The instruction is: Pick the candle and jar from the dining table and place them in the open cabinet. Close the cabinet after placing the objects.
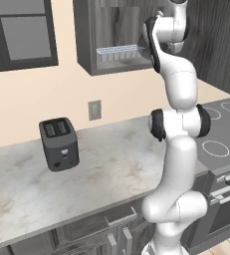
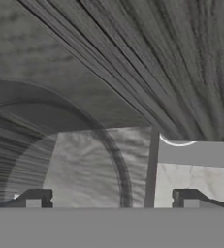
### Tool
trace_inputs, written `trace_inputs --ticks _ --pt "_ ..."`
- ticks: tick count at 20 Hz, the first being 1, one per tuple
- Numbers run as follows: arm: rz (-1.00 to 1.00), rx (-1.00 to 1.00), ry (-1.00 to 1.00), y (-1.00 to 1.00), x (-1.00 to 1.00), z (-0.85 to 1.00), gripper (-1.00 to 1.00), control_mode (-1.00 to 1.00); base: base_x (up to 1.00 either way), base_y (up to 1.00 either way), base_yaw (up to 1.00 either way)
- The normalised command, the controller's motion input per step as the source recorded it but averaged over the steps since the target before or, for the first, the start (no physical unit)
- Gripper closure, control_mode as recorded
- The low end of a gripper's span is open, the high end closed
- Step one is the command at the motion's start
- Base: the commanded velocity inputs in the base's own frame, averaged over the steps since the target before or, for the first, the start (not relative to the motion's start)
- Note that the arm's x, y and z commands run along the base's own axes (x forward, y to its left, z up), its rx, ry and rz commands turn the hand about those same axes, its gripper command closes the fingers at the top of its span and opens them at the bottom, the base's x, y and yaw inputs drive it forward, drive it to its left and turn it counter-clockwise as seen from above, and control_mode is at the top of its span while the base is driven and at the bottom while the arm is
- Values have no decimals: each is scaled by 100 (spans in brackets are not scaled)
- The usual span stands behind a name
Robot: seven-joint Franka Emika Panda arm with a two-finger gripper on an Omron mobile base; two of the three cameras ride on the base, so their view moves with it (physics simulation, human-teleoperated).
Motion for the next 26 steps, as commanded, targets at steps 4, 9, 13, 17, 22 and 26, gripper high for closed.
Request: trace_inputs --ticks 4,9,13,17,22,26 --pt "0 0 -10 0 19 0 -100 -100 0 0 0" --pt "0 0 -15 1 30 0 -100 -100 0 0 0" --pt "0 0 -18 2 32 -2 -100 -100 0 0 0" --pt "0 0 -16 0 25 -16 -100 -100 0 0 0" --pt "0 0 -17 1 14 -13 -100 -100 0 0 0" --pt "0 0 -15 4 10 -11 -100 -100 0 0 0"
